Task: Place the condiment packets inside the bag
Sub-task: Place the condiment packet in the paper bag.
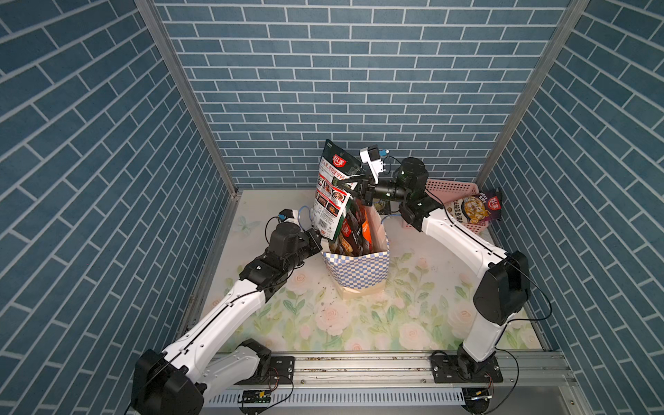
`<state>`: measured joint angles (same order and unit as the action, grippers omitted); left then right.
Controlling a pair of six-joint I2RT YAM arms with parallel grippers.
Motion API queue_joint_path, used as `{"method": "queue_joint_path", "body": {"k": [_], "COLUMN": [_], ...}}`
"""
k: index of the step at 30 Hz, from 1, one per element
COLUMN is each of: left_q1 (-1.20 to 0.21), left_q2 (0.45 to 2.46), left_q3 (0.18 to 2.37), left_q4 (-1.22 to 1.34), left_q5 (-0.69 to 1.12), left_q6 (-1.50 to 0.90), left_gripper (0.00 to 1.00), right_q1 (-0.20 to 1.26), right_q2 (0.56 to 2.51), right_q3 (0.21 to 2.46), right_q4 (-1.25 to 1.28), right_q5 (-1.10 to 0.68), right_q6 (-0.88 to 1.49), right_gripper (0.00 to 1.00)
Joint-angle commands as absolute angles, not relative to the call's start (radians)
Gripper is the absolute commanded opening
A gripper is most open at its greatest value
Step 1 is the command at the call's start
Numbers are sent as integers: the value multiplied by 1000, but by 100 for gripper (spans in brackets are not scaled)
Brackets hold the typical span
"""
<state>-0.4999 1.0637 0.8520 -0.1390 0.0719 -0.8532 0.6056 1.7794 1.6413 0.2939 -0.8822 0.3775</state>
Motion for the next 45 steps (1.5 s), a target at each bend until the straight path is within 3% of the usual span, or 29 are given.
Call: {"method": "queue_joint_path", "body": {"k": [1, 10, 24, 36, 45], "left_q1": [-504, -504, -503, -505, -505], "left_q2": [1059, 1075, 1099, 1104, 1151], "left_q3": [879, 896, 934, 945, 1056], "left_q4": [-118, -129, -155, -157, -275], "left_q5": [81, 82, 79, 82, 67], "left_q6": [-844, -841, -828, -828, -819], "left_gripper": [0, 0, 0, 0, 0], "right_q1": [615, 622, 615, 594, 676], "right_q2": [1712, 1633, 1552, 1498, 1512], "right_q3": [1619, 1575, 1527, 1473, 1482], "right_q4": [153, 72, 8, 24, 68], "right_q5": [-795, -606, -460, -439, -412], "right_q6": [236, 112, 36, 42, 77], "right_gripper": [0, 0, 0, 0, 0]}}
